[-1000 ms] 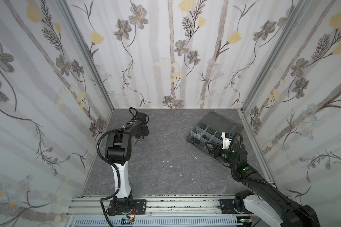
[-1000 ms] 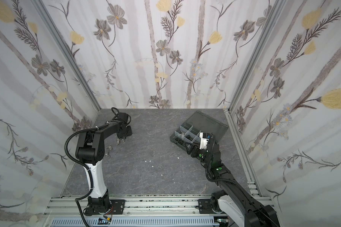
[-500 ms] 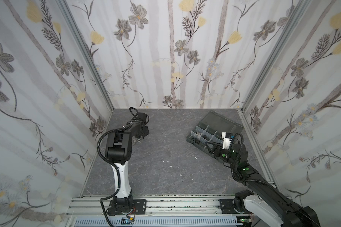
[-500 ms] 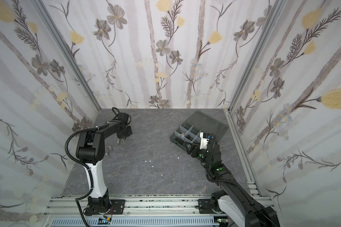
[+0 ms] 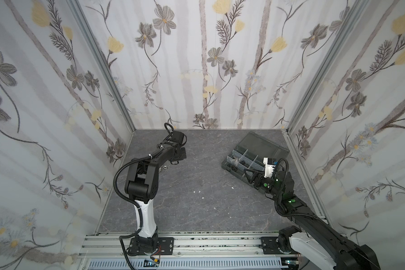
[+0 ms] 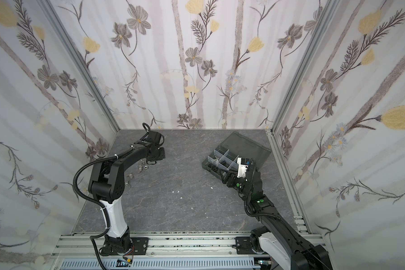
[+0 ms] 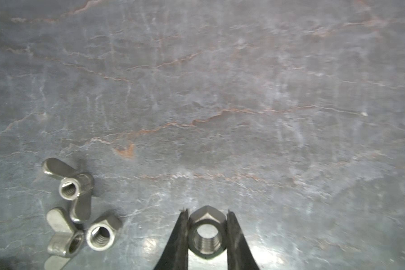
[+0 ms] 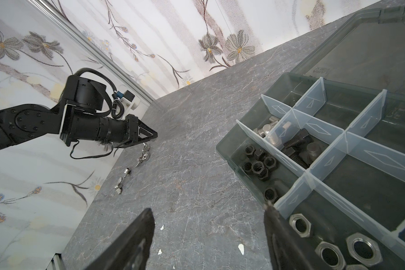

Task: Sort the screws and nuts into containers
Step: 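Close the left gripper on the silver hex nut and carry it over the organizer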

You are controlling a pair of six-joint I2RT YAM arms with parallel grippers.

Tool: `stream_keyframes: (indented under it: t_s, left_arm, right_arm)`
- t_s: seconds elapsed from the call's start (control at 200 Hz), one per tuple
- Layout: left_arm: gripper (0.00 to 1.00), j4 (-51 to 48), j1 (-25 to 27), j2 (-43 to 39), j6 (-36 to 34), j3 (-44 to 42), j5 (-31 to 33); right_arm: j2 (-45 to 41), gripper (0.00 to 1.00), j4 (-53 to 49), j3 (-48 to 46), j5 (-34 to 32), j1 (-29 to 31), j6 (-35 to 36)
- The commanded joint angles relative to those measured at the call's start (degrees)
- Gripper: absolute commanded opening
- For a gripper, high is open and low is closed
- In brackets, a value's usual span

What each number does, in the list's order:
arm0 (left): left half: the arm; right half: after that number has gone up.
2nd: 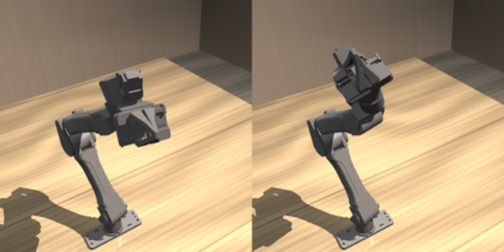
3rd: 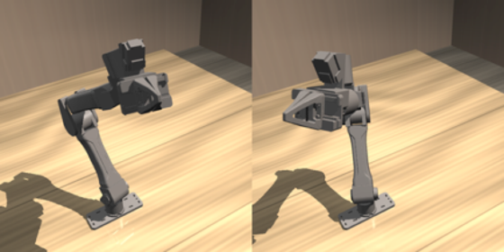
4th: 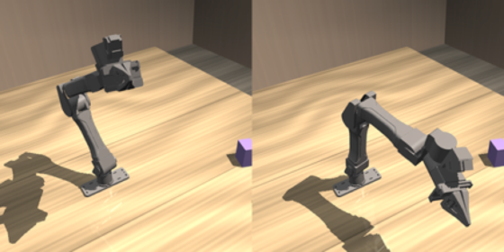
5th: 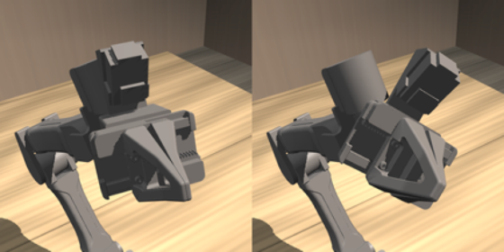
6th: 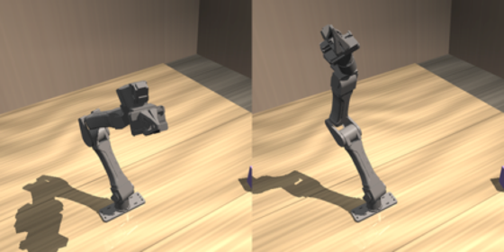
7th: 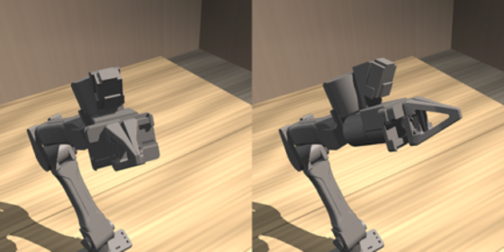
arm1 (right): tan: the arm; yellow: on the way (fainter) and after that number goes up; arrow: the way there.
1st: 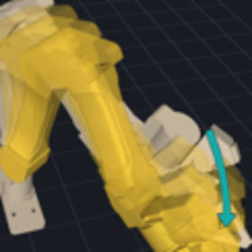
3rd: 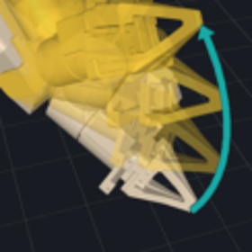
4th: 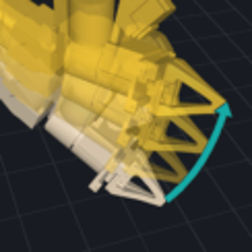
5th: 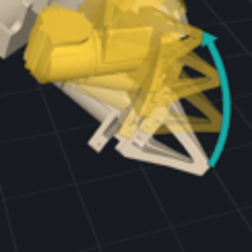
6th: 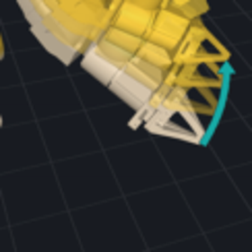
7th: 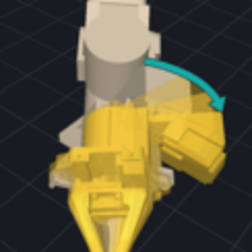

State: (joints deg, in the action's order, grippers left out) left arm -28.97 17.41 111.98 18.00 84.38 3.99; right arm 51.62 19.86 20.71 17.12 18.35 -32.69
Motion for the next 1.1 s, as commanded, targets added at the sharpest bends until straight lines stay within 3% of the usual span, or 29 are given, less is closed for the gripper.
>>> stream_keyframes:
  t_s: [0.0, 0.47, 0.849, 1.094]
  left_arm:
    - [0.15, -1.19, 3.33, -1.48, -0.2, 1.62, -0.81]
    - [0.14, -2.75, 19.51, -1.41, 1.16, 10.36, -0.91]
    - [0.14, 1.03, 29.78, 2.33, 3.24, 13.82, -2.92]
    - [0.14, 4.04, 34.66, 5.67, 4.31, 15.74, -4.32]
  right_arm:
    - [0.0, 0.76, 1.77, -0.1, -1.44, -0.09, 0.13]
    - [-4.3, 0.76, -6.14, 1.09, -0.32, -6.15, -1.28]
    - [-10.95, 0.76, -14.97, -0.8, 3.79, -16.02, -2.01]
    - [-10.32, 0.76, -17.63, -1.72, 5.91, -23.25, -3.66]
